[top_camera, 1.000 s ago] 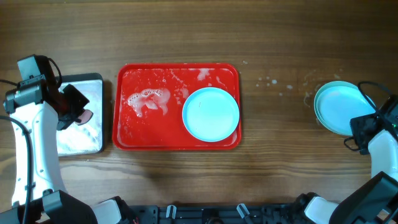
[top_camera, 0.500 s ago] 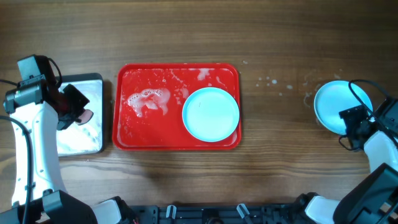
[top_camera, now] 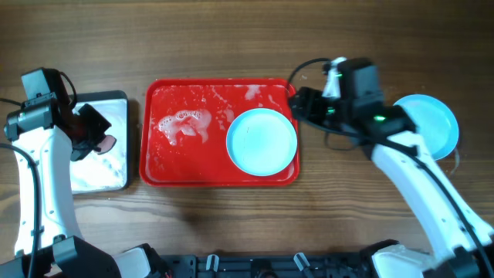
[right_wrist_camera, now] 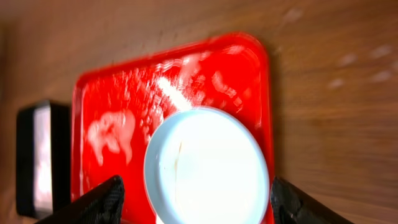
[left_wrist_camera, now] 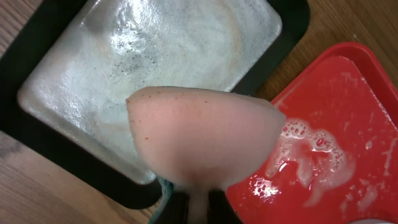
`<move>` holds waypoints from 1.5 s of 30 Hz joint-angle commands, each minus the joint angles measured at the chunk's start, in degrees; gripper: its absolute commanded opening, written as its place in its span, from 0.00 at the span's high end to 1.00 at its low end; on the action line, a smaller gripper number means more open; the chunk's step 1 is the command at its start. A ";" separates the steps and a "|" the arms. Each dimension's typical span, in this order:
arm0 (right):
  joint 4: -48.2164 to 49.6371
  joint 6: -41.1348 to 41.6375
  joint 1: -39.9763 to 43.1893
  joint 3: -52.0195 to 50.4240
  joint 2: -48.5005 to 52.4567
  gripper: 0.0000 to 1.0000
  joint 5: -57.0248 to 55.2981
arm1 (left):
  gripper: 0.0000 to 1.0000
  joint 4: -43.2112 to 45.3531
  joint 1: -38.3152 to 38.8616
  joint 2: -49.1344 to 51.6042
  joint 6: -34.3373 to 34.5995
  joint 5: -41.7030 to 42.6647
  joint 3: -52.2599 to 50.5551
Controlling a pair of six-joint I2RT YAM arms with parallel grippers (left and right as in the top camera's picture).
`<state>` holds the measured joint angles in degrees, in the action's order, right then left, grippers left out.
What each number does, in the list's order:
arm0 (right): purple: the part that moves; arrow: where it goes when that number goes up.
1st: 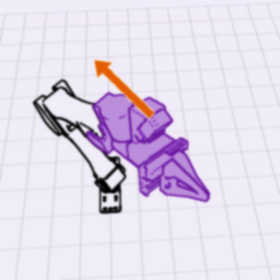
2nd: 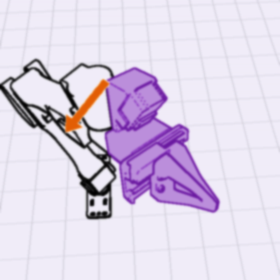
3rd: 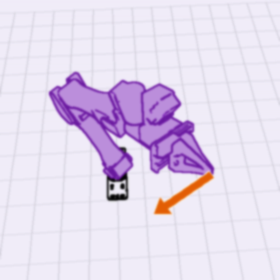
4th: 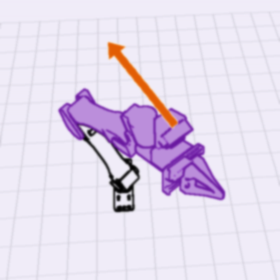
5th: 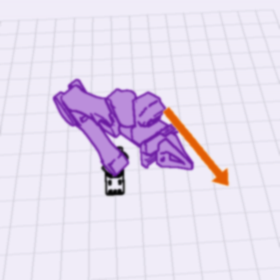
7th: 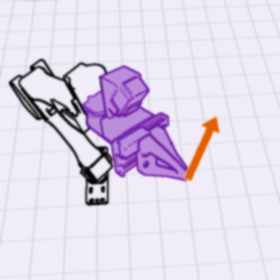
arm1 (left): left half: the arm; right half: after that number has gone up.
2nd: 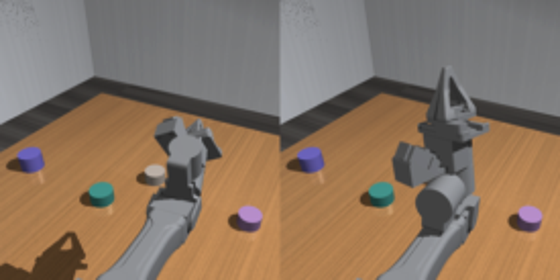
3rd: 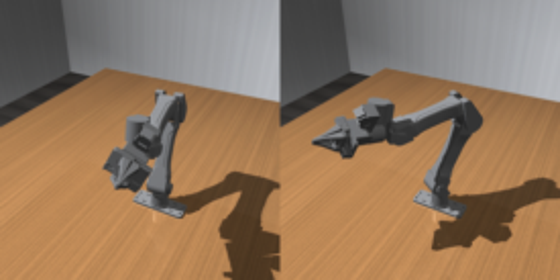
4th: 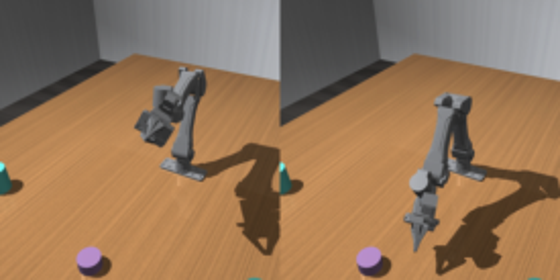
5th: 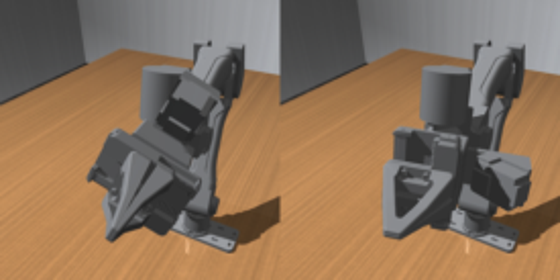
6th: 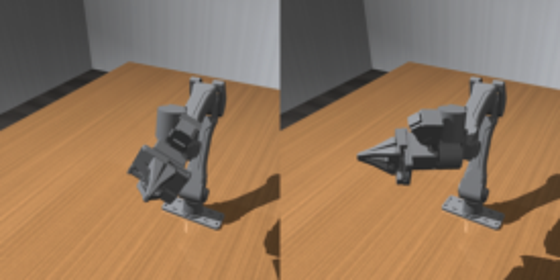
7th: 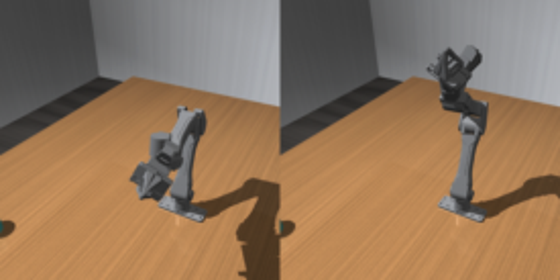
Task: Clean dirty plates on tray and stack at the side
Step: 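Return the right gripper and grip the last plate's rim, sliding it left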
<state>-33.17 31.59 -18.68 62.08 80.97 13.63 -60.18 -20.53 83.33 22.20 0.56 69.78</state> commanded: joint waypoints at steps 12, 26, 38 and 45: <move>-0.50 9.92 -5.86 0.59 19.41 0.52 -2.80 | 0.96 4.96 12.70 -1.03 -2.23 9.01 0.72; -13.75 14.45 -12.07 0.04 14.51 0.55 -8.61 | 0.96 5.33 13.20 -1.03 -2.27 8.98 0.72; -14.45 18.56 -15.54 0.04 18.97 0.55 -12.74 | 0.96 5.31 13.20 -1.03 -2.27 9.01 0.72; -12.81 18.08 -15.37 0.17 21.81 0.55 -10.54 | 0.96 5.33 13.20 -1.03 -2.27 9.01 0.72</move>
<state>-46.70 49.25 -33.78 62.30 100.53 2.52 -55.00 -7.55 83.33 21.08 8.91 69.76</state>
